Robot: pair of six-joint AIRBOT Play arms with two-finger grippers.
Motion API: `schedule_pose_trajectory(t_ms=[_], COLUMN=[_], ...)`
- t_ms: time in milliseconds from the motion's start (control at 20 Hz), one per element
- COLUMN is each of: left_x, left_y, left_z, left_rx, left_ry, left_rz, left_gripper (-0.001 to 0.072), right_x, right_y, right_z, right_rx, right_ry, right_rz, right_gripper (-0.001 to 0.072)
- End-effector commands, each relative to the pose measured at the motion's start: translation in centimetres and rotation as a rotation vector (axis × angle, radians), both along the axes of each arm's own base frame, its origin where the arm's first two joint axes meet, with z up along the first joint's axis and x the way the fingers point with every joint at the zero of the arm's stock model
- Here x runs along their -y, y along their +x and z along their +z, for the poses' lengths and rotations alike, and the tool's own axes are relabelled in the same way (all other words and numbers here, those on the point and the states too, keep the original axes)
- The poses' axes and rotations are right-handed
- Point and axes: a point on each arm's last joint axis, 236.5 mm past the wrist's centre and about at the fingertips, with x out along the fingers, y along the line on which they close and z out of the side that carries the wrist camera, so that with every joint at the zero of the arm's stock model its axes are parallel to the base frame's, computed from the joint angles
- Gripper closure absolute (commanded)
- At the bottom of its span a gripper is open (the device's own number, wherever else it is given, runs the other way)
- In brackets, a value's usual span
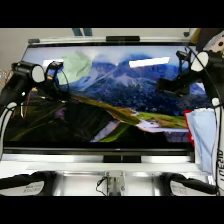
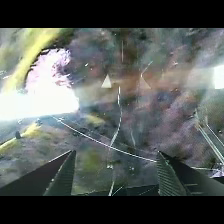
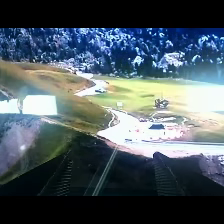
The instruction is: Fold the shirts.
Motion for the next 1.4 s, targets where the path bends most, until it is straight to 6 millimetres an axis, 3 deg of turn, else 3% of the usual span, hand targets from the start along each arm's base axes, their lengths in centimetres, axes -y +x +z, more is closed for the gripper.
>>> schedule_pose_trajectory(t_ms=[0, 650, 900, 1000, 1050, 1100, 1200, 1350], left_x=[0.0, 0.0, 1.5, 2.2, 2.3, 2.1, -0.3, -5.9], left_y=[0.0, 0.0, 1.8, 4.4, 6.1, 7.9, 12.3, 18.3], left_z=[0.0, 0.0, 0.1, 0.2, 0.3, 0.2, -0.4, -2.1], left_rx=[0.0, 0.0, 0.065, 0.161, 0.213, 0.252, 0.288, 0.312], left_ry=[0.0, 0.0, -0.083, -0.116, -0.13, -0.142, -0.16, -0.172], left_rz=[0.0, -0.001, 0.092, 0.09, 0.093, 0.119, 0.23, 0.406], left_gripper=[0.0124, 0.0124, 0.0124, 0.0119, 0.0069, 0.0065, 0.0065, 0.0102], right_x=[0.0, -0.1, -2.4, -2.0, -2.0, -2.1, -2.5, -4.0], right_y=[0.0, 0.1, 1.6, 1.9, 1.9, 2.0, 2.0, 1.8], right_z=[0.0, 0.1, 1.1, 1.1, 1.0, 1.1, 1.2, 1.7], right_rx=[0.0, 0.002, 0.068, 0.084, 0.09, 0.094, 0.095, 0.1], right_ry=[0.0, 0.006, 0.111, 0.092, 0.086, 0.086, 0.106, 0.165], right_rz=[0.001, -0.007, -0.014, -0.002, 0.008, 0.018, 0.021, 0.061], right_gripper=[0.0102, 0.0102, 0.0102, 0.0102, 0.0102, 0.0102, 0.0102, 0.0102])
